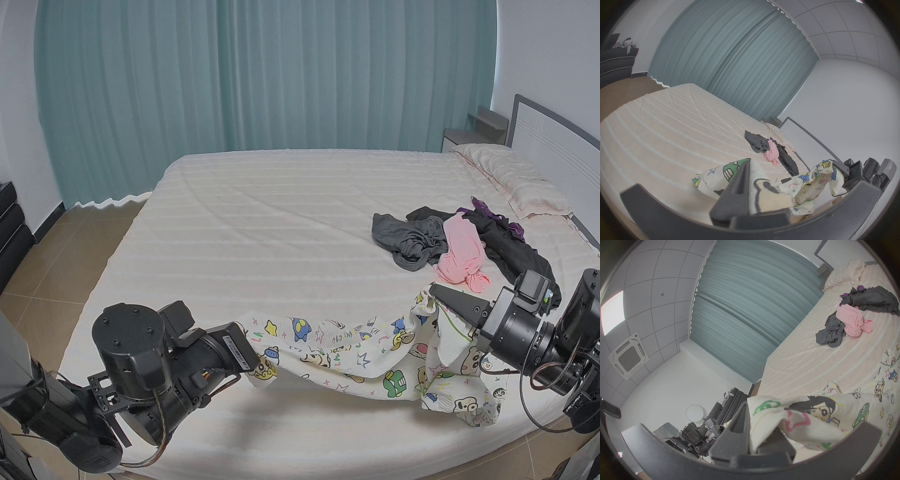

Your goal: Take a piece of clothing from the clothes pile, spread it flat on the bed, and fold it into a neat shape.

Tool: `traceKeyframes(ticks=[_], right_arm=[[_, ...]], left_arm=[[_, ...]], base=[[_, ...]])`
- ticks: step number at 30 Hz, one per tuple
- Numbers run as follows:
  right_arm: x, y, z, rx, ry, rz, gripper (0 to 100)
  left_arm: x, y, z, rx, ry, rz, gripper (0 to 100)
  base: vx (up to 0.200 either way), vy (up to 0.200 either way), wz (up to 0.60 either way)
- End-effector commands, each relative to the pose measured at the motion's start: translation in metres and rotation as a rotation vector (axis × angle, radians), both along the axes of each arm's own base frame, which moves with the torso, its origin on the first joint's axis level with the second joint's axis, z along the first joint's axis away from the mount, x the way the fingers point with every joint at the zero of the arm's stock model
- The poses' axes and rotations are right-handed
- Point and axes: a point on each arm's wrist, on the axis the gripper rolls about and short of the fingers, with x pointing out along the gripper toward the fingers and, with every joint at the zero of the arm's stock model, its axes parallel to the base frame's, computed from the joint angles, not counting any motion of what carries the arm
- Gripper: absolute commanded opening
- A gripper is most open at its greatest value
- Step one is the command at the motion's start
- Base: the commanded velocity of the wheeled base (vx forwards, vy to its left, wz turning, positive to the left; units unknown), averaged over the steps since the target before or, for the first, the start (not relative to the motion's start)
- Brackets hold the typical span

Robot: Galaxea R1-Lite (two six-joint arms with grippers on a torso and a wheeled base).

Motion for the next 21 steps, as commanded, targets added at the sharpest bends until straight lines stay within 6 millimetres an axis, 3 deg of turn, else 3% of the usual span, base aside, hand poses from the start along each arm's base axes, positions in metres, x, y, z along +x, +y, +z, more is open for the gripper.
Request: traceKeyframes(ticks=[1,11,21], right_arm=[[-0.002,-0.001,0.005,0.012,-0.02,-0.001,0],[-0.004,-0.004,0.018,0.039,-0.074,-0.006,0],[-0.019,-0.014,0.046,0.022,-0.255,-0.015,0]], left_arm=[[-0.004,0.004,0.009,-0.022,-0.025,0.003,0],[-0.007,0.009,0.013,-0.034,-0.036,0.014,0],[-0.013,0.023,0.026,-0.071,-0.075,0.038,0]], base=[[0.0,0.2,0.0],[0.0,0.2,0.0],[-0.02,0.0,0.0]])
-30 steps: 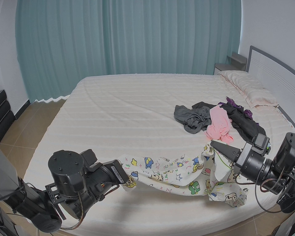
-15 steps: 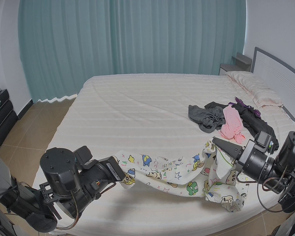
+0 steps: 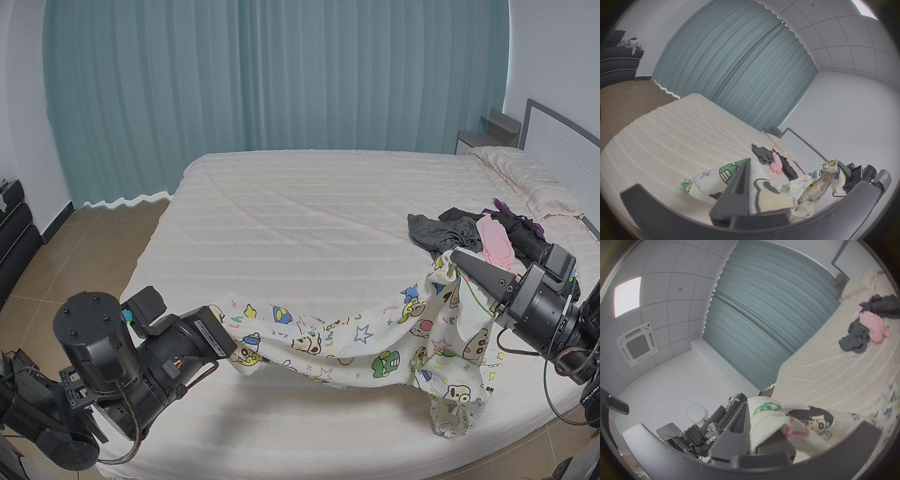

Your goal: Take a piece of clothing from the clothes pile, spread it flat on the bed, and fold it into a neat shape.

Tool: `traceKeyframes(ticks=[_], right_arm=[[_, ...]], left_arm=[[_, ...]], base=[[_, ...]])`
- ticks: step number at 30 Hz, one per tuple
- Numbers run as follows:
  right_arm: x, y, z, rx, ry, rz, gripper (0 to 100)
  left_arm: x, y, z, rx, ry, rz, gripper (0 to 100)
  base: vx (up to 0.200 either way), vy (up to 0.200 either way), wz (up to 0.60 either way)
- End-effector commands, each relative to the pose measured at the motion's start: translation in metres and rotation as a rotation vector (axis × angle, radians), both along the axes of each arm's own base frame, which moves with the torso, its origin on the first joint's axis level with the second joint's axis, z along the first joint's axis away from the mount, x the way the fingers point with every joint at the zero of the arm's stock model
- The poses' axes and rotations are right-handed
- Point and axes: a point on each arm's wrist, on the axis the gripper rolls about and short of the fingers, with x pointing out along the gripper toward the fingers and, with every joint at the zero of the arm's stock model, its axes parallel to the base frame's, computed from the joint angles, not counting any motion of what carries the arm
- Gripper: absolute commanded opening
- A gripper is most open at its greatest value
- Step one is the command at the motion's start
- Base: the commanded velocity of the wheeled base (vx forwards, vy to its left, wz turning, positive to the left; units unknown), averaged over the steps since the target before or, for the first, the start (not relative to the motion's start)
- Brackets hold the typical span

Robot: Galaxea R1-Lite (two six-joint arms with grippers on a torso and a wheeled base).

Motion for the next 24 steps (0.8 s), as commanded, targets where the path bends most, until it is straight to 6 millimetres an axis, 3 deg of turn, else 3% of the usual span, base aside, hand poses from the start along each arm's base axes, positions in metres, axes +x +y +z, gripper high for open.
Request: traceKeyframes(ticks=[1,5,14,20,24], right_arm=[[-0.009,-0.006,0.014,0.03,-0.063,-0.002,0],[-0.014,-0.009,0.018,0.043,-0.084,0.005,0],[-0.054,-0.032,0.048,0.108,-0.272,0.152,0],[-0.063,-0.039,0.057,0.13,-0.331,0.161,0],[-0.066,-0.045,0.066,0.137,-0.379,0.162,0]], left_arm=[[-0.004,0.005,0.005,-0.014,-0.014,0.006,0],[-0.007,0.008,0.004,-0.002,-0.015,0.007,0],[-0.029,0.024,0.033,-0.025,-0.143,0.005,0],[-0.035,0.03,0.045,-0.025,-0.203,0.01,0],[-0.04,0.035,0.054,-0.021,-0.25,0.017,0]], base=[[-0.2,0.0,0.0],[-0.2,0.0,0.0],[-0.2,0.0,0.0],[-0.2,0.0,0.0],[0.0,0.0,0.0]])
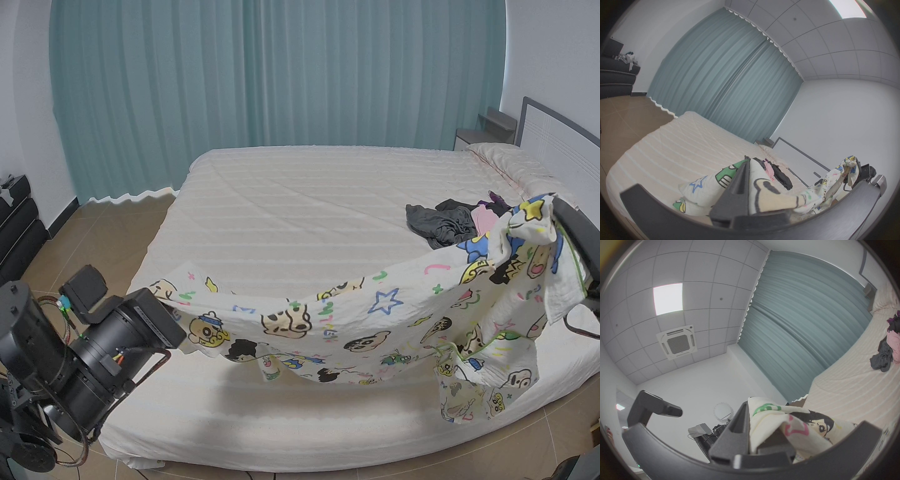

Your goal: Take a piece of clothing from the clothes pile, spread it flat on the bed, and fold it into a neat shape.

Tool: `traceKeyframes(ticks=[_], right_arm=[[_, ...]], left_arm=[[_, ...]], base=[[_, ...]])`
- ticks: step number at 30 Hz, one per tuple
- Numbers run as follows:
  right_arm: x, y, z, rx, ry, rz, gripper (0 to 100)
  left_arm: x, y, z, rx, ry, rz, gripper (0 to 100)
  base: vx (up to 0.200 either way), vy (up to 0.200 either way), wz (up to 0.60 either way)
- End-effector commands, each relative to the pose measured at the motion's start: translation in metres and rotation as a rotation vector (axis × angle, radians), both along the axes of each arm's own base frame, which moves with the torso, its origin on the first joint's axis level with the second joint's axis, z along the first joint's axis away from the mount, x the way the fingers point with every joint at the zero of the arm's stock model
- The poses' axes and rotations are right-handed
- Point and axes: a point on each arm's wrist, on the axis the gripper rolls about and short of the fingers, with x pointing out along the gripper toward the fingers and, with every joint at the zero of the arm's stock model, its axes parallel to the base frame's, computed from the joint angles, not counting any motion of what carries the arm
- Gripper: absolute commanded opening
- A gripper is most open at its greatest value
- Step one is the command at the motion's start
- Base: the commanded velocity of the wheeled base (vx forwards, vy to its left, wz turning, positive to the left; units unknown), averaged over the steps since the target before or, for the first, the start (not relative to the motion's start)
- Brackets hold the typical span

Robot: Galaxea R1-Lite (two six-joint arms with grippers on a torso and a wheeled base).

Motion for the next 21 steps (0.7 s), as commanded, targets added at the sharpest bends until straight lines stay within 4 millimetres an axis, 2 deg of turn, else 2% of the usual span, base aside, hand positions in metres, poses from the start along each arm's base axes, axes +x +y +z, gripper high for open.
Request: traceKeyframes(ticks=[1,3,8,12,15,21], right_arm=[[-0.008,-0.008,0.011,0.031,-0.06,-0.014,0],[-0.005,-0.012,0.02,0.041,-0.089,-0.042,0],[0.003,-0.012,0.026,0.043,-0.09,-0.071,0],[0.031,-0.014,0.02,-0.006,-0.041,-0.134,0],[0.05,-0.017,0.013,-0.037,0.0,-0.179,0],[0.098,-0.02,-0.002,-0.079,0.094,-0.253,0]], left_arm=[[-0.007,0.008,0.012,-0.027,-0.051,0.005,0],[-0.009,0.011,0.015,-0.009,-0.073,0.023,0],[-0.008,0.013,0.021,0.003,-0.102,0.065,0],[-0.001,0.012,0.015,0.052,-0.052,0.078,0],[0.012,0.01,0.007,0.096,0.001,0.103,0],[0.051,0.001,-0.016,0.163,0.098,0.171,0]], base=[[0.0,0.0,0.0],[0.0,0.0,0.0],[0.0,0.0,0.0],[0.0,0.0,0.0],[0.0,0.0,0.0],[0.0,0.0,0.0]])
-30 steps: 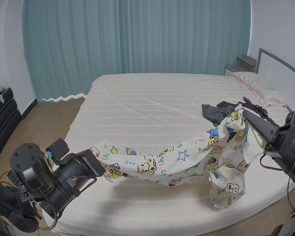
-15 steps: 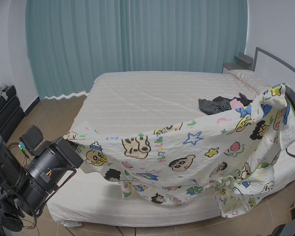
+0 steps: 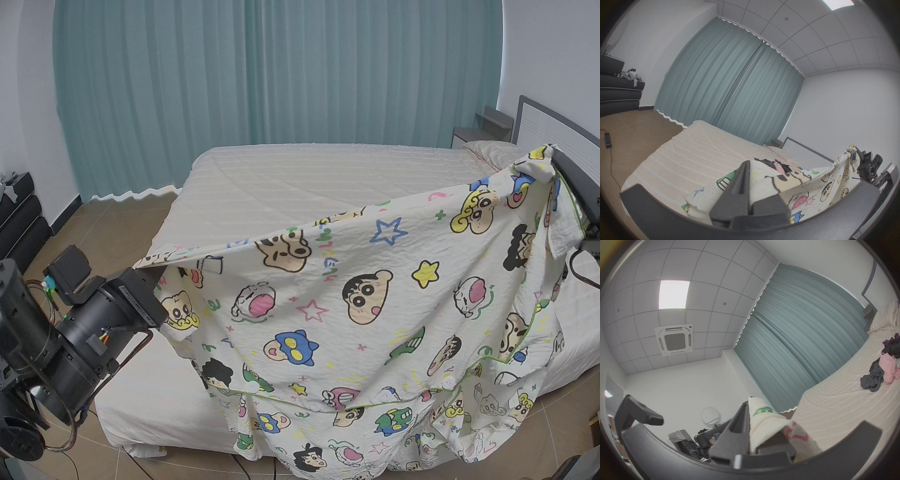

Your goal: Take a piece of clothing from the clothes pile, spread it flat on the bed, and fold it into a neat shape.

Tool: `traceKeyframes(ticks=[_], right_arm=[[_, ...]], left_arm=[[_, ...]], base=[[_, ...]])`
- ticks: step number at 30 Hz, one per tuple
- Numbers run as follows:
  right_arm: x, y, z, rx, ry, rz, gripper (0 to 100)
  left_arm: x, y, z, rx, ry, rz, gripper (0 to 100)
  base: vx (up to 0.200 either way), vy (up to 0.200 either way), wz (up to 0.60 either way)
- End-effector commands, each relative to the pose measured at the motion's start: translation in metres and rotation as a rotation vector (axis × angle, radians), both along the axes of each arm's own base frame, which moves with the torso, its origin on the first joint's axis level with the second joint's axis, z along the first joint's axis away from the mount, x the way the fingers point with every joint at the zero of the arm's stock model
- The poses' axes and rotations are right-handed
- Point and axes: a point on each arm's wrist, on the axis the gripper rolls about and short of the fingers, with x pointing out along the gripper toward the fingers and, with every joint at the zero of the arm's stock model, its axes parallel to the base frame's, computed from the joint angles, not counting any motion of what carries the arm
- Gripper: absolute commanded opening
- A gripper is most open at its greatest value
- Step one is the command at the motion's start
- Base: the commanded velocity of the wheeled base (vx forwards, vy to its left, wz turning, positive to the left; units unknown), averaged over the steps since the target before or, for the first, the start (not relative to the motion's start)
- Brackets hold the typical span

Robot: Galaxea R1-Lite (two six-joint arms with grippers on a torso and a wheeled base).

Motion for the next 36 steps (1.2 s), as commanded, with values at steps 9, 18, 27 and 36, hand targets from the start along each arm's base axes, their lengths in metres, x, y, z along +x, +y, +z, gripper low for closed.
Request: traceKeyframes(ticks=[9,18,27,36], right_arm=[[0.113,0.003,-0.053,-0.061,0.228,-0.119,0],[0.155,0.005,-0.067,-0.05,0.247,-0.177,0],[0.194,0.001,-0.091,-0.059,0.303,-0.21,0],[0.241,-0.002,-0.128,-0.078,0.421,-0.248,0]], left_arm=[[0.093,-0.019,-0.038,0.073,0.137,0.058,0],[0.149,-0.026,-0.049,0.088,0.182,0.084,0],[0.203,-0.033,-0.065,0.106,0.228,0.126,0],[0.261,-0.046,-0.097,0.146,0.31,0.149,0]], base=[[0.0,0.0,0.0],[0.156,0.0,0.0],[0.2,0.0,0.0],[0.178,0.0,0.0]])
